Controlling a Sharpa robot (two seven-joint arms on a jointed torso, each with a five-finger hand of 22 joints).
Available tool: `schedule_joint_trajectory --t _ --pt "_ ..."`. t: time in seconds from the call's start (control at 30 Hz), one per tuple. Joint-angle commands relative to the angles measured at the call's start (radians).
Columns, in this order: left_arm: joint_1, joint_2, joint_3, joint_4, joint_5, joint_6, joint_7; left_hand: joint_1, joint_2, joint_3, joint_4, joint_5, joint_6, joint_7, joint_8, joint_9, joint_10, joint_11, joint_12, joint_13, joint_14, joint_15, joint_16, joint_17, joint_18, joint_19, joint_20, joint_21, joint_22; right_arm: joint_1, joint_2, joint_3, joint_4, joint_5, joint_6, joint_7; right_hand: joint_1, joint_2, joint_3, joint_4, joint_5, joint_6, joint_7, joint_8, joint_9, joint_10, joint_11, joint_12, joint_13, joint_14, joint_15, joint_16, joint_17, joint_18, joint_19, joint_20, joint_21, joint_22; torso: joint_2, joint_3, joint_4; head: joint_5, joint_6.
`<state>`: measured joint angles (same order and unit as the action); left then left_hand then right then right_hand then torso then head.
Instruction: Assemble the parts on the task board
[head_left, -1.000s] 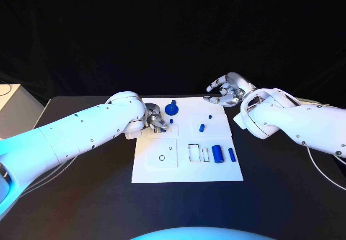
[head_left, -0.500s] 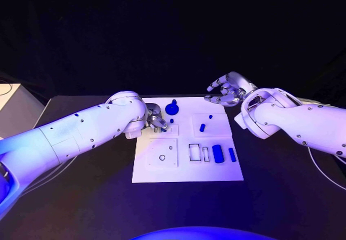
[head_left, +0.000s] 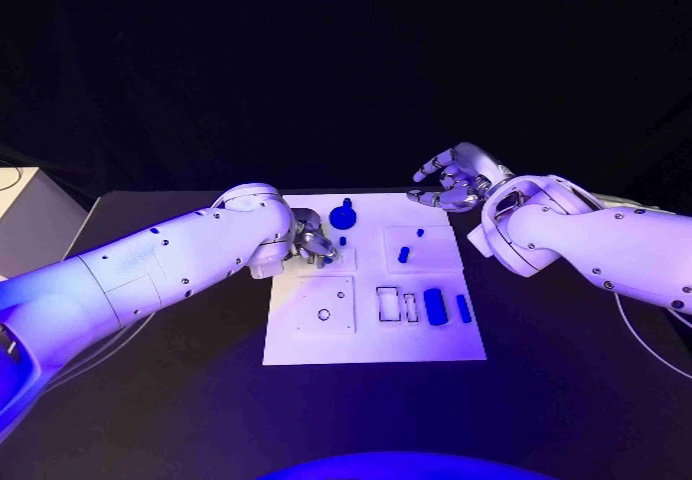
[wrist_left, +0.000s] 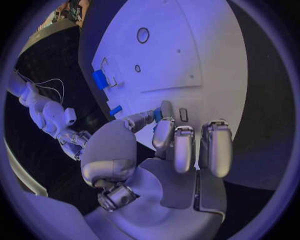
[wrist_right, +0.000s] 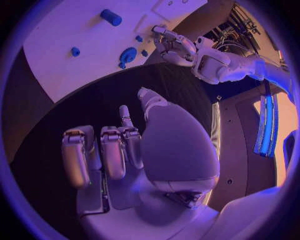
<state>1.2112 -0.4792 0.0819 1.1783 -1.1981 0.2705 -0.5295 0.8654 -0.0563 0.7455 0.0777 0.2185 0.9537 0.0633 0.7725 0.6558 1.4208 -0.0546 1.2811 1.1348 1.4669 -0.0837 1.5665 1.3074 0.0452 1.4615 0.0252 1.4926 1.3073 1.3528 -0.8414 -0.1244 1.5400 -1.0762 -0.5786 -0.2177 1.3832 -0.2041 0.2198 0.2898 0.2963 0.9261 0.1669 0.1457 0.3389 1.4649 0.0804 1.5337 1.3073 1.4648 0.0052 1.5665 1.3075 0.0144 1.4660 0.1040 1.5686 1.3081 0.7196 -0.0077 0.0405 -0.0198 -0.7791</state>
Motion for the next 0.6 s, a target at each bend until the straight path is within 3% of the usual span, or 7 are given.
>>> schedule_joint_trajectory --t 0.03,0.23,0.6 --pt "-0.004 0.004 -0.002 -0.002 0.001 0.027 -0.008 -0.001 -0.017 -0.021 0.009 -0.001 0.044 -0.05 -0.002 -0.004 -0.003 0.006 -0.005 0.001 0.104 -0.008 0.004 0.263 -0.008 0.012 -0.004 0.004 0.1 0.0 0.0 0.0 0.002 -0.011 0.008 0.006 -0.009 0.002 -0.004 -0.001 0.002 0.001 -0.003 0.007 0.002 0.062 0.001 -0.005 0.222 0.106 0.003 0.004 0.263 -0.014 0.105 0.007 0.002 0.263 -0.001 0.0001 0.0001 -0.001 -0.001" --pt "-0.004 0.006 -0.002 -0.006 0.001 0.019 -0.007 -0.007 -0.027 -0.083 0.046 -0.005 0.044 -0.05 0.001 -0.016 -0.004 0.005 -0.008 0.002 0.104 -0.009 0.004 0.263 -0.007 0.011 -0.005 0.002 0.098 0.0 0.0 0.0 0.001 -0.011 0.008 0.007 -0.009 0.002 -0.004 -0.001 0.002 0.001 -0.003 0.007 0.002 0.062 0.001 -0.005 0.222 0.106 0.003 0.004 0.263 -0.014 0.105 0.007 0.002 0.263 -0.001 0.0006 0.0002 -0.002 0.0" --pt "-0.004 0.007 -0.002 -0.013 -0.002 0.004 -0.006 -0.007 -0.03 -0.106 0.061 -0.007 0.042 -0.05 0.002 -0.02 -0.006 0.006 -0.012 -0.001 0.104 -0.009 0.004 0.263 -0.007 0.009 -0.005 0.001 0.096 0.0 0.001 0.0 0.0 -0.011 0.007 0.008 -0.011 0.002 -0.004 -0.002 0.009 0.001 -0.003 0.007 0.002 0.061 0.001 -0.006 0.221 0.106 0.003 0.004 0.263 -0.014 0.105 0.007 0.002 0.263 -0.001 0.0005 0.0003 -0.003 0.002"
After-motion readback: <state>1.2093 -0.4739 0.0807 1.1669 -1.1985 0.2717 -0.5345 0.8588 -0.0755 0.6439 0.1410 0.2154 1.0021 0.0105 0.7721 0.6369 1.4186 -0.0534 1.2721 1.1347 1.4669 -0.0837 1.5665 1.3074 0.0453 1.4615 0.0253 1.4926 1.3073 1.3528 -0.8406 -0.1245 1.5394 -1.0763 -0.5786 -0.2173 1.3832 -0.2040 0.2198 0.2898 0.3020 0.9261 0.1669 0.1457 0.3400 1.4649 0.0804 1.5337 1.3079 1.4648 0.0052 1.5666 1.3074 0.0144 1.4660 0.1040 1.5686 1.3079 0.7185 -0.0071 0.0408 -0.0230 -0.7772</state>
